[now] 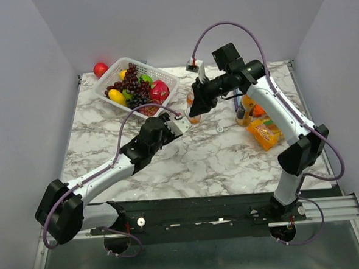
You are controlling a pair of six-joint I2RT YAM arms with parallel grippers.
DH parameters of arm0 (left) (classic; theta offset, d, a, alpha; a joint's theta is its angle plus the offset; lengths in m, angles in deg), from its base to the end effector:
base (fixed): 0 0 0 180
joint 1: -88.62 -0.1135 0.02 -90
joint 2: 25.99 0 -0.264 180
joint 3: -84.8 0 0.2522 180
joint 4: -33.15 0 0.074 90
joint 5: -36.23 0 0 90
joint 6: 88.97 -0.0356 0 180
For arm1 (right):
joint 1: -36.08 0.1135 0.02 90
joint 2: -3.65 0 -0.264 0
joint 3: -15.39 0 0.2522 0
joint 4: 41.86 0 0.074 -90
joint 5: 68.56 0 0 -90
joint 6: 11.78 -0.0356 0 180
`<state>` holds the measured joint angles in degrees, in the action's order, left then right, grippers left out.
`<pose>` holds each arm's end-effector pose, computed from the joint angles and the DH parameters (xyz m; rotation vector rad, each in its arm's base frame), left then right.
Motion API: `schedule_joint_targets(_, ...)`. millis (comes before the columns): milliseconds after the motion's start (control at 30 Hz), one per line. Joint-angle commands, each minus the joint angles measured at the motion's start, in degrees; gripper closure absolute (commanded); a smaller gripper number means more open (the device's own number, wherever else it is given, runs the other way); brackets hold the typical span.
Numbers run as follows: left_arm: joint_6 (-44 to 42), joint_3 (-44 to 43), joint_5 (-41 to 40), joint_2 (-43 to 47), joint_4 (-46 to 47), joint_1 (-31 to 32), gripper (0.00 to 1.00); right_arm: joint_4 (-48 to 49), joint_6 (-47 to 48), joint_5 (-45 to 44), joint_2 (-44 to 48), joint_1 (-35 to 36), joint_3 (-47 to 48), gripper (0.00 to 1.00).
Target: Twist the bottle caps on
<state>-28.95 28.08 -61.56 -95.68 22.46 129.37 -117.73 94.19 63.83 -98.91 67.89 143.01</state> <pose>0.2109 -0.1753 0.2606 1.0729 1.6638 0.0127 0.3011 0.2150 0.4003 -1.2620 2.0395 1.0290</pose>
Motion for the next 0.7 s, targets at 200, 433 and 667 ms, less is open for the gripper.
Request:
schedule_joint_targets(200, -26.7, 5.4, -20.5, -1.9, 25.2, 5.9, 1.0, 4.4, -25.2, 26.3, -6.3, -5.7, 2.8, 0.78)
schedule_joint_targets(433, -13.4, -0.4, 0.0, 4.6, -8.7, 3.9, 1.0, -4.1, 5.7, 15.8, 2.7, -8.3, 9.3, 0.41)
schedule_joint_targets(667, -17.9, -8.4, 27.8, 3.4, -33.4, -1.3, 1.0, 3.0, 48.2, 2.8, 27.3, -3.3, -22.6, 0.36)
